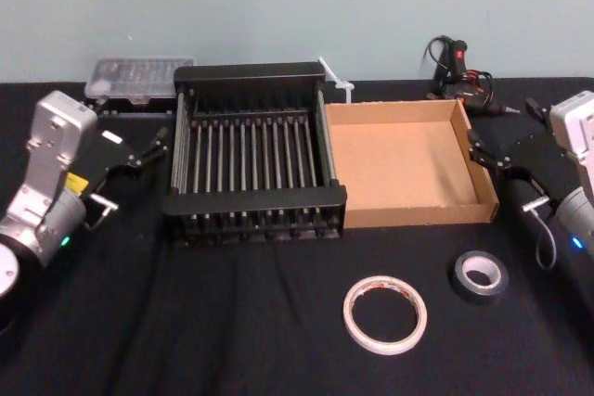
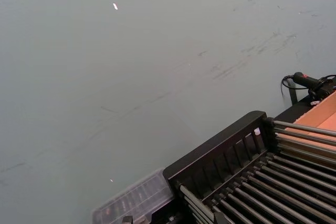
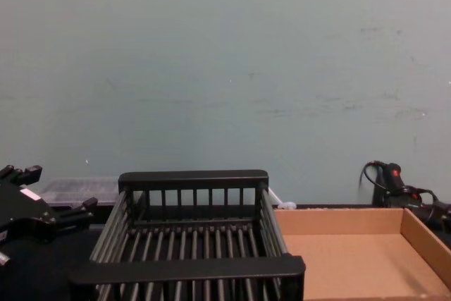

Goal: Pick up the white tape and place it into the black box , Pick up the silver tape and place it into the brown box.

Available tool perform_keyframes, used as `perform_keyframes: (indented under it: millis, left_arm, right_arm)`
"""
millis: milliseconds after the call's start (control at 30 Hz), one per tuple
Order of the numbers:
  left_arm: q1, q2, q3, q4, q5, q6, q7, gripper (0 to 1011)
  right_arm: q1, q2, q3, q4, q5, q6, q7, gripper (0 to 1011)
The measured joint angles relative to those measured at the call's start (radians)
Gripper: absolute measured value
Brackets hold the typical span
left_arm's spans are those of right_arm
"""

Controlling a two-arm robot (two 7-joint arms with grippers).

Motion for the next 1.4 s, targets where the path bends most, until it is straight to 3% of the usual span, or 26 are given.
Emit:
perform_keyframes:
  millis: [1400]
  left_arm:
    - [0.000, 0.000, 0.000, 0.000, 0.000, 0.000, 0.000, 1002]
  right_arm:
    - [0.000, 0.000, 0.000, 0.000, 0.000, 0.000, 0.000, 1002]
